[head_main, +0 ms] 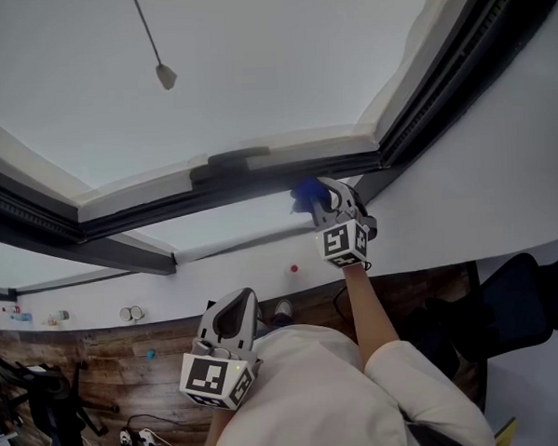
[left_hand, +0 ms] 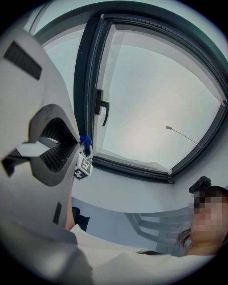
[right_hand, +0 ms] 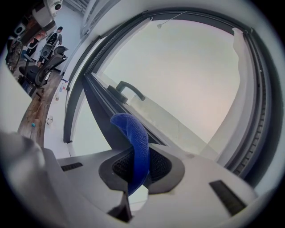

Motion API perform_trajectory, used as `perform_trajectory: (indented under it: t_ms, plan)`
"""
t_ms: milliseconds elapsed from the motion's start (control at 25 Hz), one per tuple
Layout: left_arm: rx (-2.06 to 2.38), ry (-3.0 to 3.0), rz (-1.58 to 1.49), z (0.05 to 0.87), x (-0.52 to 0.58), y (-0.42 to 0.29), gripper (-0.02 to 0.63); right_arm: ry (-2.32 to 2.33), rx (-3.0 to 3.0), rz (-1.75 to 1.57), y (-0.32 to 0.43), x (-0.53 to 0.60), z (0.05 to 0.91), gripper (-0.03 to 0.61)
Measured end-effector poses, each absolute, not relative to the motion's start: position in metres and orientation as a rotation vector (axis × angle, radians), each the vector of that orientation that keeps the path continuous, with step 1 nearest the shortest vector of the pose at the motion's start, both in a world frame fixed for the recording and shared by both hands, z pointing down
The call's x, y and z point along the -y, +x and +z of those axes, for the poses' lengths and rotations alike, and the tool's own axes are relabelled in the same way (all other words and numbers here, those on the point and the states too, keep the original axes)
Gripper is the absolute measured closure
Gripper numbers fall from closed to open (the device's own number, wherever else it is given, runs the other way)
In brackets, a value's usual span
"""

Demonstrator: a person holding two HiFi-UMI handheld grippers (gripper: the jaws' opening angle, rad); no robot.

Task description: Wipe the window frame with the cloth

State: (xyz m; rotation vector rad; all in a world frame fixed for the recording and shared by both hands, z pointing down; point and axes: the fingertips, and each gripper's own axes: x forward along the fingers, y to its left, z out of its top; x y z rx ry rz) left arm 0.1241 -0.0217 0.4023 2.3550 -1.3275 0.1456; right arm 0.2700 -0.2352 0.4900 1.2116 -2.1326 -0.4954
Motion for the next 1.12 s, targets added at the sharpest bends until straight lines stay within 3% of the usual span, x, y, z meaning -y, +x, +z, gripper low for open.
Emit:
perform_trajectory:
  t_ms: [880, 1120]
  plan:
    - [1.265, 2.386, 0.192, 0.404, 0.037, 0.152, 0.604, 1.538, 1.958, -0.27, 0.411, 0.258, 0.495, 0.534]
    - [1.288, 2.374, 0.183, 0.401, 0.044, 0.144, 0.606, 1.711, 2.105, -0.069, 0.422, 0.25, 0.483, 0.534]
